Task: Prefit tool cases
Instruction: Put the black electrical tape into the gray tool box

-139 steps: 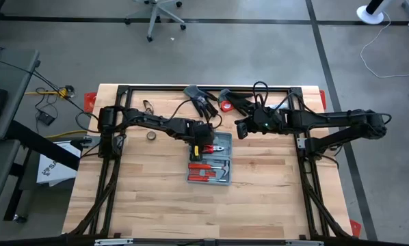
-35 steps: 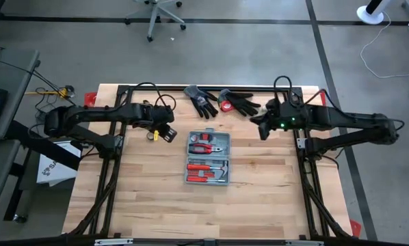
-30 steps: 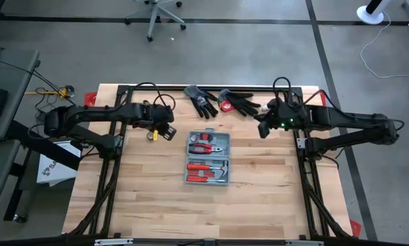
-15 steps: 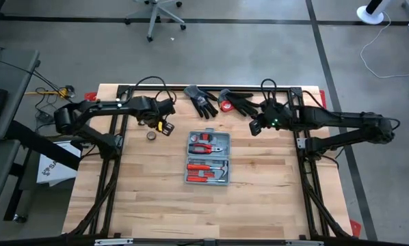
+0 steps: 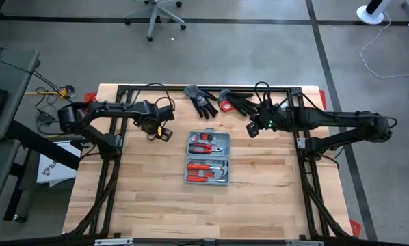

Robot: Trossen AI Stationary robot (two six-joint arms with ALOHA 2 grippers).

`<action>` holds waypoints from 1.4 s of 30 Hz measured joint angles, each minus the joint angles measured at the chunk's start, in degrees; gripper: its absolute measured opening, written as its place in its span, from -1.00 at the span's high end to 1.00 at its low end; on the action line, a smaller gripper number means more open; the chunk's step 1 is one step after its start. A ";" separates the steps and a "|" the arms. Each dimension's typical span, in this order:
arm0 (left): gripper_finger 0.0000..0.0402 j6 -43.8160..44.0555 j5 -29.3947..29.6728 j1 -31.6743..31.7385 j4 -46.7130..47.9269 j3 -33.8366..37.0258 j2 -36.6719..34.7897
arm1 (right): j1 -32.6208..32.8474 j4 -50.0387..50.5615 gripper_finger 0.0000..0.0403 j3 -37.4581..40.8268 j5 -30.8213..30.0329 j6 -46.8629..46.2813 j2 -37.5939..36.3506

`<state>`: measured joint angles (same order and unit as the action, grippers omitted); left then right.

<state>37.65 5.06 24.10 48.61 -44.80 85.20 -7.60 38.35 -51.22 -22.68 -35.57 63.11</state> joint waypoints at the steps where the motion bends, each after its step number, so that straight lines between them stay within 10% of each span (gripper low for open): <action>1: 0.16 0.53 -0.51 -0.12 -0.22 0.76 -0.19 | 0.00 0.02 1.00 0.00 -0.31 -0.02 0.02; 26: 0.20 4.22 -2.41 -1.59 -7.43 8.65 -1.10 | 0.02 0.09 1.00 0.02 -1.18 1.05 0.02; 35: 0.89 1.85 -3.81 -1.69 -8.93 8.72 -0.95 | 0.02 0.06 1.00 0.02 -1.19 0.96 0.02; 42: 0.97 1.18 -4.72 -1.65 -9.28 8.04 -0.77 | 0.02 0.07 1.00 0.02 -1.18 -0.02 0.02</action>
<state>38.83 0.34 22.46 39.33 -36.76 84.42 -7.57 38.41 -51.20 -23.87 -35.59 63.13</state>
